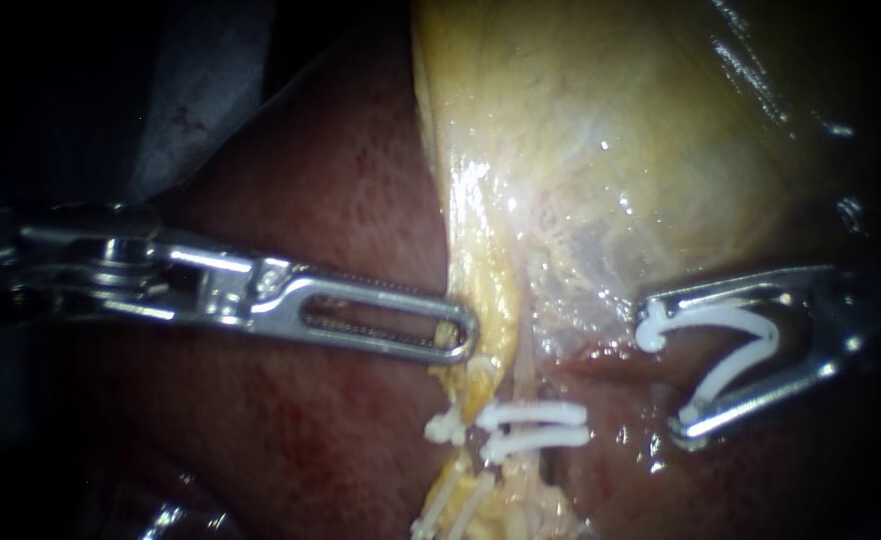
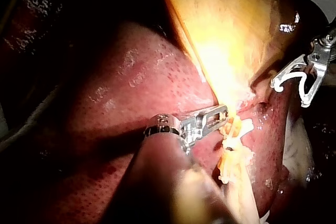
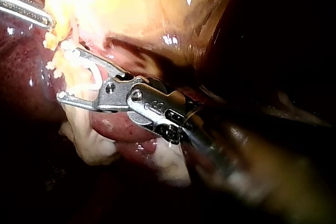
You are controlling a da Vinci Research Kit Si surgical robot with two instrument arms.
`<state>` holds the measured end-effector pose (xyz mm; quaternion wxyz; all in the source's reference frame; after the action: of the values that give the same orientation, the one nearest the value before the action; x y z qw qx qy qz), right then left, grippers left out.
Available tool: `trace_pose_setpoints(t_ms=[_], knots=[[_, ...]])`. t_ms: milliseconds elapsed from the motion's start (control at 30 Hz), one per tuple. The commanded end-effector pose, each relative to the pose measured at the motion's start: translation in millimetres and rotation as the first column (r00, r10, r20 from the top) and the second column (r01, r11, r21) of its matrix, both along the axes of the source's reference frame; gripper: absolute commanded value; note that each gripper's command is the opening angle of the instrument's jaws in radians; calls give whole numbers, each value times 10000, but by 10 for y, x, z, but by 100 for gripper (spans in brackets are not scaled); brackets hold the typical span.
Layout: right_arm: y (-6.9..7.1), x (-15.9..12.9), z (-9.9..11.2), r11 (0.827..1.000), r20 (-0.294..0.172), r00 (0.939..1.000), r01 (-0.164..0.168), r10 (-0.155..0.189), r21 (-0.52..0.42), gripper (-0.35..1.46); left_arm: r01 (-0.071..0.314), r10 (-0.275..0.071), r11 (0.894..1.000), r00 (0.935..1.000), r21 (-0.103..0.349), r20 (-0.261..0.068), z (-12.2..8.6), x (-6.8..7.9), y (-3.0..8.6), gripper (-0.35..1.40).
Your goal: Clipping third clip right tube
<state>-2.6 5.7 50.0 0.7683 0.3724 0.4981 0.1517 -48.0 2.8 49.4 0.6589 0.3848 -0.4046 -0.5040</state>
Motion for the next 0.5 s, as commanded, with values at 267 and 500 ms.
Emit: trace_pose_setpoints(t_ms=[267,500], knots=[[0,1,0,10000,-1,10000,2,-2,1,55,-1,1,10000,10000,1,0,0,0,0,-35],[0,1,0,10000,-1,10000,1,-1,1,54,-1,1,10000,10000,1,0,0,0,0,-35]])
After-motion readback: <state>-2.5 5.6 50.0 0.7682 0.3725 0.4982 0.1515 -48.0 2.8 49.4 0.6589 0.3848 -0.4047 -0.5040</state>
